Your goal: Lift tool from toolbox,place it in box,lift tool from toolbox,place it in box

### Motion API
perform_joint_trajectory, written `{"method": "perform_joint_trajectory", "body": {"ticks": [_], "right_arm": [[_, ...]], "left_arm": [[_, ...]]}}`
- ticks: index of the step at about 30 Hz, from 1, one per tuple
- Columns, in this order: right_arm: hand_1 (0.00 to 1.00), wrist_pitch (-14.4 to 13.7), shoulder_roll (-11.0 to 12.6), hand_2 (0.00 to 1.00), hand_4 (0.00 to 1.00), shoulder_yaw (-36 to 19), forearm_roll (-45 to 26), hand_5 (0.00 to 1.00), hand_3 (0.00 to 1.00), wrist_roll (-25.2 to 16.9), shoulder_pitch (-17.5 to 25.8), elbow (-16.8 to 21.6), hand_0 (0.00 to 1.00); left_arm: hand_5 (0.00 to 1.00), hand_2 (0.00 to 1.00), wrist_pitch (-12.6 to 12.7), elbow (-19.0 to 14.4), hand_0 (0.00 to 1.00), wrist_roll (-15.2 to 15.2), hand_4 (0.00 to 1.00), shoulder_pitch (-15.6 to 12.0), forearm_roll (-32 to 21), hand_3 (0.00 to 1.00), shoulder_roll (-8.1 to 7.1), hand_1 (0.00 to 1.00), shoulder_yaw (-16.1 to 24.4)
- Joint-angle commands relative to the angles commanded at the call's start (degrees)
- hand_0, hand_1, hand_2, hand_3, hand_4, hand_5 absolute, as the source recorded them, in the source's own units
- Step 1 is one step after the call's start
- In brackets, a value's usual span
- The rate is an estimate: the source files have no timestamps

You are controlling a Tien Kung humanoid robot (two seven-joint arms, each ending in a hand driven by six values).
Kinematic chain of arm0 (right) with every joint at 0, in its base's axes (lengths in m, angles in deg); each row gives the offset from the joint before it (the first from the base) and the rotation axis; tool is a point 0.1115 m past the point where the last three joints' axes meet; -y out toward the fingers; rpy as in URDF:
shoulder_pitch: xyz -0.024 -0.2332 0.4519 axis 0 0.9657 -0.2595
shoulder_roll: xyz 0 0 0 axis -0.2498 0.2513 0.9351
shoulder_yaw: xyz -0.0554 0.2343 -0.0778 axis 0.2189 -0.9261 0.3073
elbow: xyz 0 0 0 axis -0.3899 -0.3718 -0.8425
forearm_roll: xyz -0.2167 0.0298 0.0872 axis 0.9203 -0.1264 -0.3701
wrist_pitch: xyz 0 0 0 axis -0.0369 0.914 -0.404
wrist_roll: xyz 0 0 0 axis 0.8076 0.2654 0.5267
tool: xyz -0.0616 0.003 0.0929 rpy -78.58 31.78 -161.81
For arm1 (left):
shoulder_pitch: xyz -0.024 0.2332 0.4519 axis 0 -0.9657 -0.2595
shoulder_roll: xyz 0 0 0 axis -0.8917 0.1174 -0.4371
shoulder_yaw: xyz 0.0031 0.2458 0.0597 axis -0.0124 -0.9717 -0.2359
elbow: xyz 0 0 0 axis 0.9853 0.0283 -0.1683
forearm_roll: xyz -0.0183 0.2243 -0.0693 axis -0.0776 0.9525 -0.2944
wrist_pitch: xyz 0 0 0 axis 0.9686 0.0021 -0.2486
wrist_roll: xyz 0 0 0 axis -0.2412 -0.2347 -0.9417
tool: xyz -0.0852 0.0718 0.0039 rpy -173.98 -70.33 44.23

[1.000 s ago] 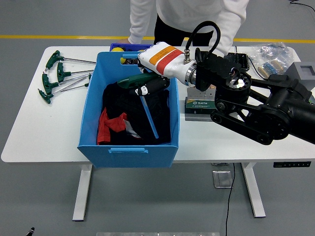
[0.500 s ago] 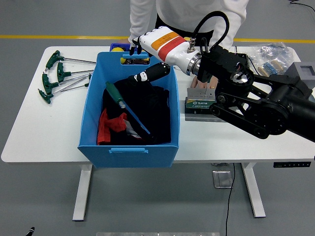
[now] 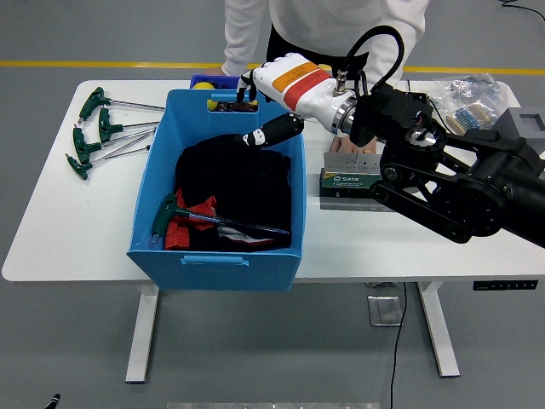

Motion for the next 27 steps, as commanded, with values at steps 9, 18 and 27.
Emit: {"method": "perform_joint_trajectory", "body": {"ticks": [9,18,27], "right_arm": [[0.492,1.52,0.91,0.597,0.991,0.51,9.67,0.717,0.624,-3.43,0.93,-5.93,0.473],[0.599,-4.49,-1.48,0.669,0.998,4.65,11.23,0.729,0.530,-12.51,0.40,-17.04,0.584],[0.612,-7.85,-3.18,0.673,0.998,9.18,4.91,0.729,0.432,-19.59,-0.56,-30.74,0.637]], "left_arm": [[0.802,0.672,-0.04,0.01,0.652,-0.35,0.888,-0.29,1.12,0.702,0.04,0.617,0.77],[0.801,0.671,-0.09,-0.08,0.650,-0.85,0.887,-0.02,2.53,0.702,0.19,0.615,1.54],[0.801,0.672,-0.07,-0.05,0.651,-0.52,0.887,0.91,1.86,0.702,0.25,0.614,0.90]]}}
